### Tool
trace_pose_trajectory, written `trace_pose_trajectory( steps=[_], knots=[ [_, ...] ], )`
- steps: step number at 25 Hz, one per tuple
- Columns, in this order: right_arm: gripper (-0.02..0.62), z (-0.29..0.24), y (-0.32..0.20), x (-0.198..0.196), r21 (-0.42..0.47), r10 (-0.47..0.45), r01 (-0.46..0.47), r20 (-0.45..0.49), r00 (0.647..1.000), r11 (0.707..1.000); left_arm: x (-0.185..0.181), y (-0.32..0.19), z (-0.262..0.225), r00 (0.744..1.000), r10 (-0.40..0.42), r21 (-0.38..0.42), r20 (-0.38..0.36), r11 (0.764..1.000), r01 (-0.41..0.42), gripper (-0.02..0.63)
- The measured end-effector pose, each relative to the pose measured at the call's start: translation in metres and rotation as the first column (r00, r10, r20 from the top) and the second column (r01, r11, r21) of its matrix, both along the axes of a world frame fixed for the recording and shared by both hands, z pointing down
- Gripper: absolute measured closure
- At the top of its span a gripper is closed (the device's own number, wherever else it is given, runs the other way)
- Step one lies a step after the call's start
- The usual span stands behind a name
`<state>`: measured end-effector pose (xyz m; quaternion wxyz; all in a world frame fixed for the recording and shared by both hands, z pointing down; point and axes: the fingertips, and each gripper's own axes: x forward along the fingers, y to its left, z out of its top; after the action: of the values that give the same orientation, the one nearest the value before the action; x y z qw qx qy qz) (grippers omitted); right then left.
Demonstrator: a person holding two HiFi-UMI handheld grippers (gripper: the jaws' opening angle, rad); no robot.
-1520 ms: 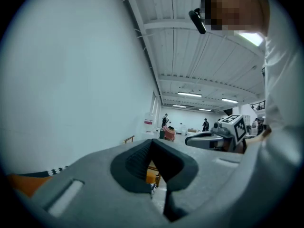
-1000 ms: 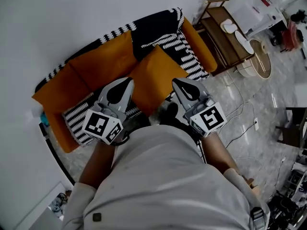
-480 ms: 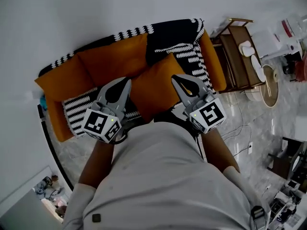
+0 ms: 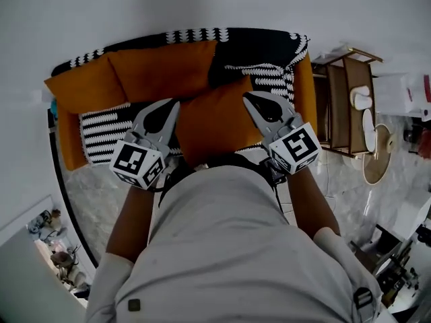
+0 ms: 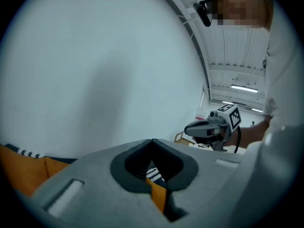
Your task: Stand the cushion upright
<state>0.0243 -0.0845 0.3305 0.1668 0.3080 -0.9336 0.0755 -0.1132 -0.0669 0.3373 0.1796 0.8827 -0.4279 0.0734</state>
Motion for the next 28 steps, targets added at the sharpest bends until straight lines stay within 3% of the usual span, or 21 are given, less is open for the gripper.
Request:
trace_pose_trajectory(
  steps=[4, 7, 14, 28],
  knots=[
    [0.577, 0.040, -0.024, 0.014, -0.050, -0.096, 0.093, -0.067, 0.993, 0.994, 0.010, -0.016, 0.036, 0.999, -0.029, -0.068, 0.039, 0.997, 0.031, 0.586],
    [0.535, 0.077, -0.038, 0.020, -0.128, -0.161, 0.147, -0.111, 0.981, 0.981, 0.011, -0.025, 0.065, 0.997, -0.035, -0.114, 0.072, 0.992, 0.043, 0.574],
    [0.495, 0.156, -0.066, 0.030, -0.209, -0.221, 0.178, -0.204, 0.954, 0.962, 0.009, -0.037, 0.136, 0.991, 0.027, -0.225, 0.131, 0.974, 0.003, 0.483],
    [0.358, 0.353, -0.097, 0.033, -0.449, -0.349, 0.175, -0.342, 0.873, 0.876, -0.026, -0.035, 0.329, 0.966, 0.100, -0.474, 0.237, 0.880, 0.026, 0.403]
  ],
)
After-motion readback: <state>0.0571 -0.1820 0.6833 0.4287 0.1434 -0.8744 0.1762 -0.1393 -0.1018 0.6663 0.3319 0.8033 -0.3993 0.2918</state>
